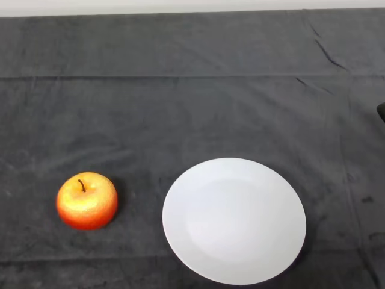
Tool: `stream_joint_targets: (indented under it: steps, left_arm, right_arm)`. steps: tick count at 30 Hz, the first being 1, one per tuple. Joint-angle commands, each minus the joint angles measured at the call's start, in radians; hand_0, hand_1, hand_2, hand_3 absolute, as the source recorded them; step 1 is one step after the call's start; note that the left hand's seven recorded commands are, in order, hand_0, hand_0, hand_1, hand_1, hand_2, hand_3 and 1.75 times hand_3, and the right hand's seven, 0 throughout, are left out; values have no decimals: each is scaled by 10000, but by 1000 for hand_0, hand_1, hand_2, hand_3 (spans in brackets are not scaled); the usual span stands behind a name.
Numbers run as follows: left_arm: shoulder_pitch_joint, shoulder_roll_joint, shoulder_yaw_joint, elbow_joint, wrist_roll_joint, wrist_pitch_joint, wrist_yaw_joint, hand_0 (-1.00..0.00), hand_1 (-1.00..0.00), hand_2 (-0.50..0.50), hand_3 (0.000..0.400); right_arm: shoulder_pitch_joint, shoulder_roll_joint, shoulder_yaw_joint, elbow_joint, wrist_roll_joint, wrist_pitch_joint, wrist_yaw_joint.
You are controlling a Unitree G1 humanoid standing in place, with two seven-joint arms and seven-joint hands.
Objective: Move the apple to the plate
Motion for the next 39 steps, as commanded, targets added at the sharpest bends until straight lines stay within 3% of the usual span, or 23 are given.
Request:
stream_joint_targets:
  steps: [1, 12, 20, 31, 39]
  left_arm:
    - [-175, 170, -21, 6, -41, 1, -35, 0, 0, 0, 0]
    - [-171, 148, -101, -414, -19, 221, 36, 0, 0, 0, 0]
    - [61, 79, -247, -1789, -17, 908, 115, 0, 0, 0, 0]
    - [876, -407, -721, -5468, 80, 2501, 277, 0, 0, 0, 0]
    - [1563, -773, -1366, -8897, 105, 4285, 121, 0, 0, 0, 0]
  right_arm:
    - [-19, -316, -118, 95, -29, -38, 76]
    - [-16, -313, -118, 89, -31, -38, 74]
    - [-11, -306, -118, 77, -31, -40, 70]
    - [11, -281, -113, 28, -31, -47, 52]
    - [35, -255, -107, -28, -30, -55, 30]
